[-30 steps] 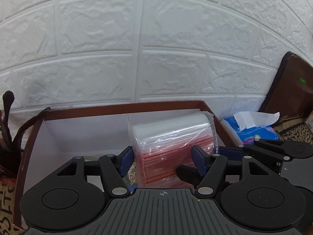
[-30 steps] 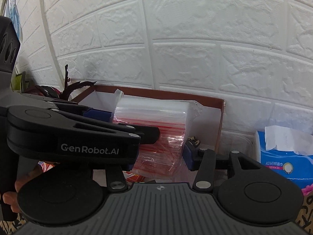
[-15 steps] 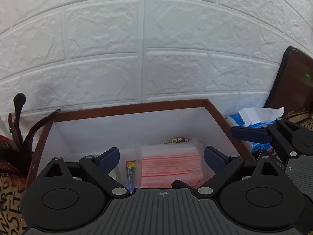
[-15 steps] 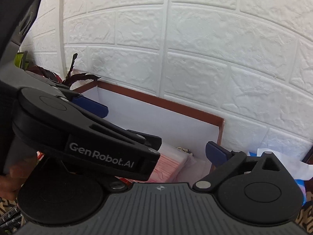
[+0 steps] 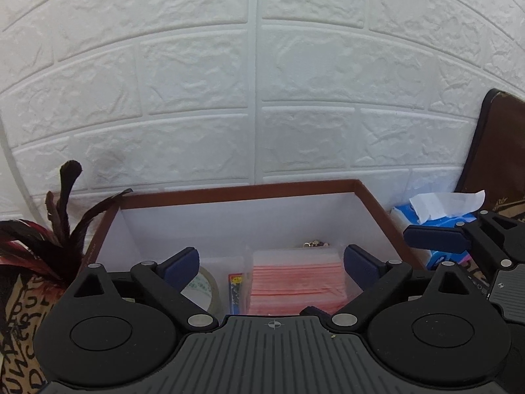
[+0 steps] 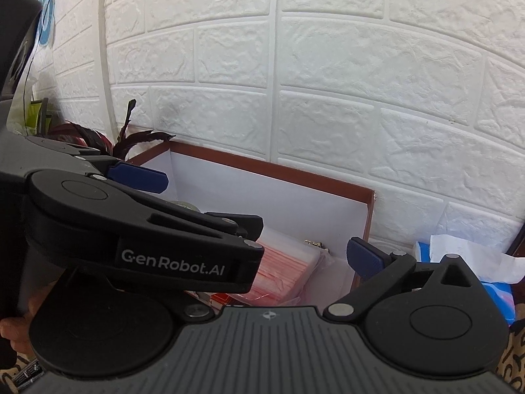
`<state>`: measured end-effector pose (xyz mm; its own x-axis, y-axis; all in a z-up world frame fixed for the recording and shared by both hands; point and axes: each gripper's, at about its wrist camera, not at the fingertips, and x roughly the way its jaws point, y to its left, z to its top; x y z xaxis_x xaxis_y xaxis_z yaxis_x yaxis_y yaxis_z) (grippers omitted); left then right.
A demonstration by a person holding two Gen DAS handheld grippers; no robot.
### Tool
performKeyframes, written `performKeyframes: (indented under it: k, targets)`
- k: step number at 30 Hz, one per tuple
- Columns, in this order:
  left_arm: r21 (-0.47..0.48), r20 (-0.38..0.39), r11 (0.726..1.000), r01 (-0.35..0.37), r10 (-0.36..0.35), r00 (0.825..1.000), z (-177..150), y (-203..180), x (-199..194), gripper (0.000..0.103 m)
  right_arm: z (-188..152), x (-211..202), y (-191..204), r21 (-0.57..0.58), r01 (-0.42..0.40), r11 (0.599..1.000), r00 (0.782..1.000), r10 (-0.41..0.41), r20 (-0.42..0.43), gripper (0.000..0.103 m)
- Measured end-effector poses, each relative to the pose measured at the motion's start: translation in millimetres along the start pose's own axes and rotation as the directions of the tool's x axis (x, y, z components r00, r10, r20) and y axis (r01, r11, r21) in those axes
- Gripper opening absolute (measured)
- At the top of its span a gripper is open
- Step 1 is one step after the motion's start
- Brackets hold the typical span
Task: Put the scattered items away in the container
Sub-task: 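Lower the zip bag into the brown box and open both grippers, then withdraw both grippers from the brown box toward the remaining table items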
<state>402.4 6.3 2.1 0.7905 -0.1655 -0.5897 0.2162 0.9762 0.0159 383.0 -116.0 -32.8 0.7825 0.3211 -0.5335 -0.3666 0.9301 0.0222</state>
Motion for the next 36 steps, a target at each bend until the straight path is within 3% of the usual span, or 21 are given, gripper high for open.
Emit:
performKeyframes:
  k: [22,36]
  targets:
    - [-0.025,0.081,0.998,-0.059,0.061,0.995,-22.7,-14.2,-86.4,0.101,-9.7,-72.4,21.2,0.023,-0.033,0.999,0.998,0.032,0.046,0.102]
    - [-0.022,0.114,0.993,-0.118,0.120,0.986,-54.9,-43.5,-147.3,0.101,-35.9,-127.6,41.4,0.000,-0.035,0.999,0.998,0.035,0.050,0.102]
